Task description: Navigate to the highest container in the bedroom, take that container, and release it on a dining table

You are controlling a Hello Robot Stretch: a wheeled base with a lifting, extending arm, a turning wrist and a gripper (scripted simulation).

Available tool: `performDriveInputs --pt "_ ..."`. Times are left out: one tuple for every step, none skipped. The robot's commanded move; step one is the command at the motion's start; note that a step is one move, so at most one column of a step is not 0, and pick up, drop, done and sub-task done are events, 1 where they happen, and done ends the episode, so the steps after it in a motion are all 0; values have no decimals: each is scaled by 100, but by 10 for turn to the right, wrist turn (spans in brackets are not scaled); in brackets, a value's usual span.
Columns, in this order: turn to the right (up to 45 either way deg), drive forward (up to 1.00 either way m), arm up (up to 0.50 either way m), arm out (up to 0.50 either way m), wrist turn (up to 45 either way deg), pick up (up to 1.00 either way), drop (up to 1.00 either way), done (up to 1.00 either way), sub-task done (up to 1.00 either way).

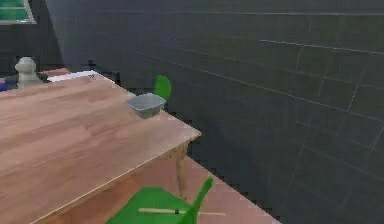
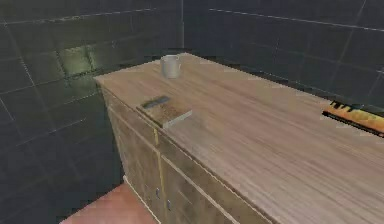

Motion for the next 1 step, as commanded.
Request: performDriveInputs --pt "450 0 0 0 0 0 0 0 0"
